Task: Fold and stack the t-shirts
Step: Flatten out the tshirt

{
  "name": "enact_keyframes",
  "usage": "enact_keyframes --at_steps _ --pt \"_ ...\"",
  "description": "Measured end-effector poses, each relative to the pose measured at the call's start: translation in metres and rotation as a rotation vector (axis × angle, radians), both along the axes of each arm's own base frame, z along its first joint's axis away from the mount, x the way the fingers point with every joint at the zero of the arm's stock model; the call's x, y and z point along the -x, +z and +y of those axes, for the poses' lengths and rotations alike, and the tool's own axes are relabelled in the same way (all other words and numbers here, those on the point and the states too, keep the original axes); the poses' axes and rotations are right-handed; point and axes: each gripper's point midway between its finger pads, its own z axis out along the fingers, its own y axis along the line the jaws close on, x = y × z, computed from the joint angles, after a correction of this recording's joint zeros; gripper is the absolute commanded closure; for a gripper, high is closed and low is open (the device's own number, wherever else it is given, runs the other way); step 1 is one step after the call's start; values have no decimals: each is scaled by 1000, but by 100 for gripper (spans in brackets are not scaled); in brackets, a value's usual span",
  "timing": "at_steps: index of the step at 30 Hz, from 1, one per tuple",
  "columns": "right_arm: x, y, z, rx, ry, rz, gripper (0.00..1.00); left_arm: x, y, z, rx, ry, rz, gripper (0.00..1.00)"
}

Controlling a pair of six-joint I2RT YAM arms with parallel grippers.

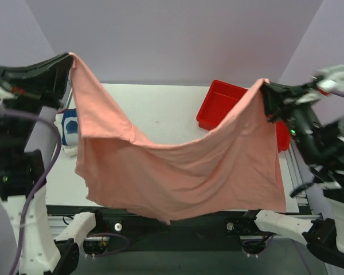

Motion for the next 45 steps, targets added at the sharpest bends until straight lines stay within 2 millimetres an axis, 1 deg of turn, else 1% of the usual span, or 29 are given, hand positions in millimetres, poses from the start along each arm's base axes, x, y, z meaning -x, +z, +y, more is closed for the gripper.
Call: enact_keyframes --at_steps 2,4,5,6,7,8,10,11,12,14,15,17,19,21,24,26,30,33,36,37,39,41,43,45 --pt "-36 -28 14 54 -65 70 100 -49 -24 2 8 -11 97 100" --pt "-76 -62 21 94 -133 157 100 -104 -56 5 17 -17 216 100" --pt "-93 -74 20 106 -166 191 100 -120 -66 6 21 -19 253 100" --pt "-112 -91 20 117 -194 236 100 -144 -82 8 28 -21 308 100" --pt "-135 -110 15 125 -231 290 100 -165 -98 9 33 -22 359 100" --pt "-151 -124 11 127 -256 328 100 -186 -117 10 40 -26 417 100" --pt "-174 -145 2 123 -293 387 100 -209 -142 11 47 -31 490 100" --pt "-182 -152 -3 115 -306 407 100 -214 -148 11 49 -34 508 100" --pt "-186 -156 -7 110 -314 419 100 -217 -151 10 49 -40 516 100" --pt "-190 -152 -9 90 -313 416 100 -215 -148 9 49 -51 506 100" --pt "-189 -146 -9 79 -306 405 100 -212 -142 8 50 -55 489 100" --pt "-185 -128 -7 56 -288 367 100 -203 -130 6 49 -64 451 100" --pt "-178 -108 -7 32 -269 318 100 -188 -115 5 47 -69 405 100" --pt "-165 -91 -9 12 -253 277 100 -170 -100 3 40 -75 356 100" --pt "-136 -64 -15 -20 -227 206 100 -133 -75 0 32 -75 272 100" --pt "-113 -45 -21 -43 -211 153 100 -99 -56 -1 25 -67 201 100" --pt "-59 -8 -39 -99 -199 33 100 -26 -23 0 8 -21 42 100" --pt "-20 13 -53 -135 -196 -47 100 23 -2 0 -15 19 -65 100" --pt "18 34 -68 -169 -192 -132 100 76 29 -2 -35 46 -201 100" --pt "30 41 -72 -179 -191 -160 100 88 37 -2 -40 53 -234 100" --pt "44 51 -77 -190 -190 -193 100 101 44 -2 -46 63 -267 100" --pt "51 56 -80 -193 -191 -207 100 108 47 -2 -51 71 -275 100" --pt "51 54 -80 -188 -192 -203 100 108 47 -2 -57 77 -275 100" --pt "46 48 -78 -179 -195 -184 100 101 44 -1 -58 76 -265 100"
